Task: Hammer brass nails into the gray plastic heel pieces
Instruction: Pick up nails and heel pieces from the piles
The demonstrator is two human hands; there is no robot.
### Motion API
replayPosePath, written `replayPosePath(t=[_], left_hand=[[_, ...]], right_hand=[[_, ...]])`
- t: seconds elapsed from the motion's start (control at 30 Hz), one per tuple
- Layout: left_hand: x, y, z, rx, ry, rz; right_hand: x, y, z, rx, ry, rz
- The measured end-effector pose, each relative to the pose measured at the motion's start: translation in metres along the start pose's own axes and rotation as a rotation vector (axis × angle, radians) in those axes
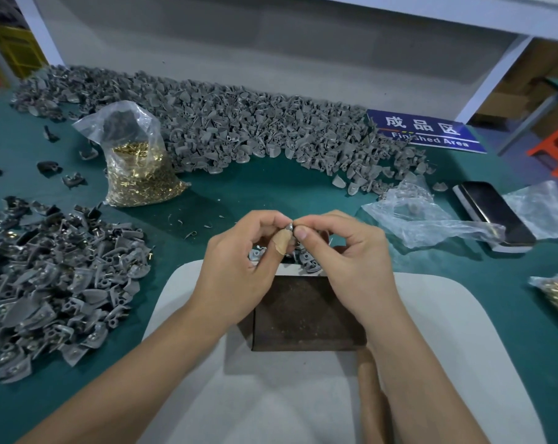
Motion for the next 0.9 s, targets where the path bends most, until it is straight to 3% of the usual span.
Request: replayPosePath(t=[0.37, 0.77, 0.9], left_hand=[[0.002, -0.005, 0.025, 0.174, 0.23, -0.046], [0.002, -0.01, 0.023, 0.127, 0.193, 0.033], [0.001, -0.009, 0.021, 0.169, 0.214, 0.046]], right_hand=[[-0.002, 0.003, -0.005, 0.061, -0.043, -0.061], [-0.001, 0.004, -0.01, 0.14, -0.038, -0.061], [-0.002, 0.015, -0.007, 0.144, -0.043, -0.132]])
Point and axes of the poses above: each hand's wrist, its own x-axis away from the middle knuckle, its own y-axis out of the back of the hand, z = x × y, the point moved 7 cm from there along -x, towards the middle knuckle, and after that the axes turned 14 degrees about -y, right-handed, at the moved point
